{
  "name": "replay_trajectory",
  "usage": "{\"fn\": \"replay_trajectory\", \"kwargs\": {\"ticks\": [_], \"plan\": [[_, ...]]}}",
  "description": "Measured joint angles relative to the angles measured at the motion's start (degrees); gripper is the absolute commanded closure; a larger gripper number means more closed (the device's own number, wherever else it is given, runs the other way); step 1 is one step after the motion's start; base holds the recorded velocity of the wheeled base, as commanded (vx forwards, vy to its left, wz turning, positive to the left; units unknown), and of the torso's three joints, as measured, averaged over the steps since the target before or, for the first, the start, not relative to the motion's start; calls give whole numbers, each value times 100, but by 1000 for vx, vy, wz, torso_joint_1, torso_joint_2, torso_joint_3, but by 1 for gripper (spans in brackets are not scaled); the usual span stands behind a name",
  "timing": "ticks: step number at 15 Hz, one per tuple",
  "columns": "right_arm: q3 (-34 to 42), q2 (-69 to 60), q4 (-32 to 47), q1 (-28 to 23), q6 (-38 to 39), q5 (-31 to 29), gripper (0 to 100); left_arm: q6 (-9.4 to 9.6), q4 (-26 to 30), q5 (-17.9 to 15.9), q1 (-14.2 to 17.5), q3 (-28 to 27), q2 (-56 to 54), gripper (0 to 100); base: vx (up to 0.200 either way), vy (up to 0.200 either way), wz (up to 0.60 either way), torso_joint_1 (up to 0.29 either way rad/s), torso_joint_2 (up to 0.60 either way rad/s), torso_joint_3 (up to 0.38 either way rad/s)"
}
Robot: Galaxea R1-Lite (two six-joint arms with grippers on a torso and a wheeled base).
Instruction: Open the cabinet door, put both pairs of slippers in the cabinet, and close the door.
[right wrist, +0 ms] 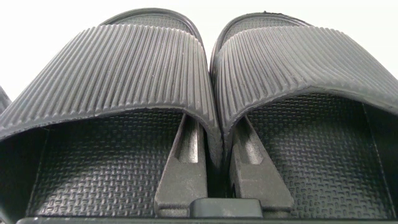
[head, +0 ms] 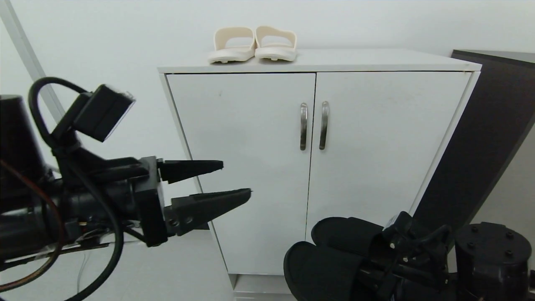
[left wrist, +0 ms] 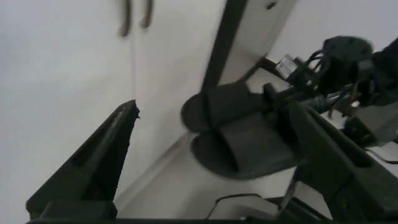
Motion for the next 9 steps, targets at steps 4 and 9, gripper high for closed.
{"fn": "replay_trajectory", "kwargs": {"ticks": [4,9], "plan": [[5,37,-2,0,2,-2,100,-411,-255,5,-631,-987,1014,0,0,0,0,0,0,0],[-12,138,-13,0,5,6,100,-986,-383,-118,-867,-2192,2099,0,0,0,0,0,0,0]]}}
